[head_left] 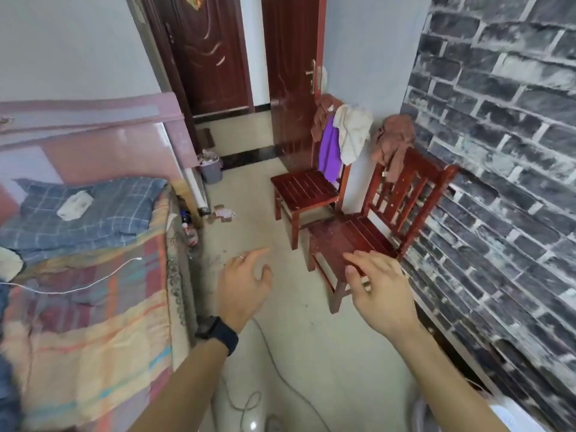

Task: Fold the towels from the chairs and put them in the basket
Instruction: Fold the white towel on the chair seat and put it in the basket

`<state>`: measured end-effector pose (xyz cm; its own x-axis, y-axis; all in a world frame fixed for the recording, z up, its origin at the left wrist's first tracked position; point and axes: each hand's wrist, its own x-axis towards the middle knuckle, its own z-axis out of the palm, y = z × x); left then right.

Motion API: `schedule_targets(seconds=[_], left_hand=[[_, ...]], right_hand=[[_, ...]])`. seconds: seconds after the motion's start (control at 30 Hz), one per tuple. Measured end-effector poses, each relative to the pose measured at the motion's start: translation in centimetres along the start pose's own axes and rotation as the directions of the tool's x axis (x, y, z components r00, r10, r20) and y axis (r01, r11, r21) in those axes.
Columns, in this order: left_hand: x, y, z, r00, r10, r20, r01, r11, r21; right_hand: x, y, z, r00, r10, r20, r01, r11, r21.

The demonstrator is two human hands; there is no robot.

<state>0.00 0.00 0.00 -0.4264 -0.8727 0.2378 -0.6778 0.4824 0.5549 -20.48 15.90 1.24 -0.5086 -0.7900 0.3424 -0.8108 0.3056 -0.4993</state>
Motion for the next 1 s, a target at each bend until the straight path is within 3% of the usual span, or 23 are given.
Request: schedule_targets(seconds=[0.2,0.47,0.77,1.0], left_hand=[[4.4,-4.7,5.6,0.969,-0.109,0.223,0.121,0.992,-0.041],[16.1,-9.9,7.5,0.947,-0.125,0.296,0.134,0.991,-0.009],[32.2,-12.7,8.5,0.956,-0.044,0.29,0.051,0.999,-0.015],[47.6,-11.6,13.0,0.953,0.044,0.301,-0.045,0.999,-0.005]], right_hand=[[4.2,2.2,6.9,0.982,0.034,0.185,-0.026,0.999,-0.047],[15.4,1.8,14.3,0.937,0.137,0.321,-0.101,0.987,-0.127],[28.9,0.0,19.4,0.961,0.154,0.229,-0.156,0.988,-0.008],[42.0,3.5,23.9,0.956,0.187,0.227,-0.188,0.982,-0.018]])
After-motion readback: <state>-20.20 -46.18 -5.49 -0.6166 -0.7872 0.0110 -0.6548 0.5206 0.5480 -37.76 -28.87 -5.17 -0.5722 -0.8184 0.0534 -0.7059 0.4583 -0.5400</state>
